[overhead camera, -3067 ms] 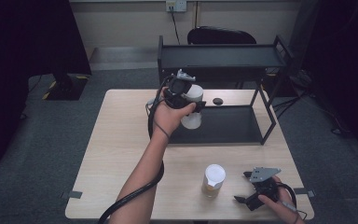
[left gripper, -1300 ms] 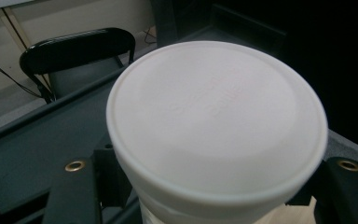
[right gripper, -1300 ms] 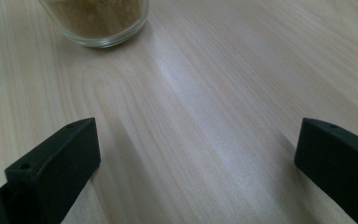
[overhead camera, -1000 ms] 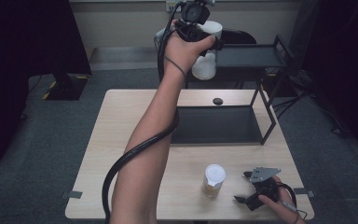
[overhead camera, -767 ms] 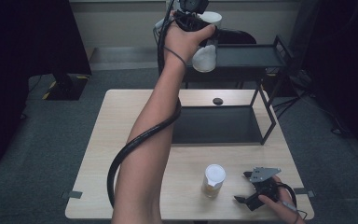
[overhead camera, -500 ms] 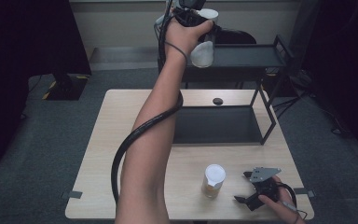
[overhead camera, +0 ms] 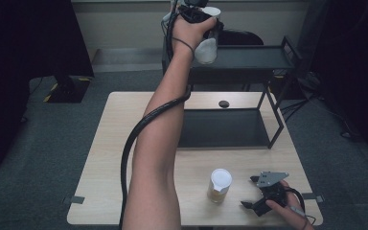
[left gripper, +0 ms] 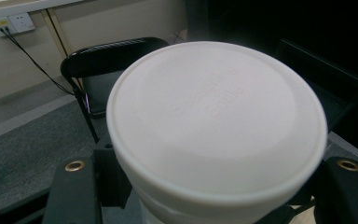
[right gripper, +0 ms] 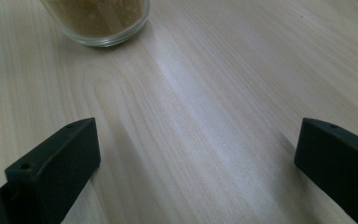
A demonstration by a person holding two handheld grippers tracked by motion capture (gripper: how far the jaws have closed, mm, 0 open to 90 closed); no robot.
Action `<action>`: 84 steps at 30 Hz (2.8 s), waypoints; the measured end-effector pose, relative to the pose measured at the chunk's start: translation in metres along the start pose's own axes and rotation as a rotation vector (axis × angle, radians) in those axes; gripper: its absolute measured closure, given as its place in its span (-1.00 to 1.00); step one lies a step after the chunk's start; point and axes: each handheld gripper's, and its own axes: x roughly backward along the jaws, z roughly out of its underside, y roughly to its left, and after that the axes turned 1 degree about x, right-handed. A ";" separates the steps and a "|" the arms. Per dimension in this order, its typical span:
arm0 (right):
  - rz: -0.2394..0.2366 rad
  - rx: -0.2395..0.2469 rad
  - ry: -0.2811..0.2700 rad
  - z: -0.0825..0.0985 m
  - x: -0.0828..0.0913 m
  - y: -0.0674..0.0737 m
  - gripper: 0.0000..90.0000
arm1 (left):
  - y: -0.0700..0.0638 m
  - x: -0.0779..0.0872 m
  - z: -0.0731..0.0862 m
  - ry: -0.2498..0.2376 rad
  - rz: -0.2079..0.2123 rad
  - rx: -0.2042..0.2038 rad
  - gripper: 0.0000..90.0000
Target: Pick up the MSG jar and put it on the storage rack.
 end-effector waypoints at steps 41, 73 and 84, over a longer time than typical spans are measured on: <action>0.000 0.002 -0.001 0.000 0.000 0.000 -1.00 | -0.006 0.011 0.038 -0.042 -0.043 0.071 -0.89; 0.000 0.002 -0.001 0.000 0.000 0.000 -1.00 | -0.009 0.010 0.136 -0.093 0.112 0.057 -0.98; 0.000 0.002 -0.001 0.000 0.000 0.000 -1.00 | -0.005 -0.005 0.168 -0.082 0.156 0.052 -0.98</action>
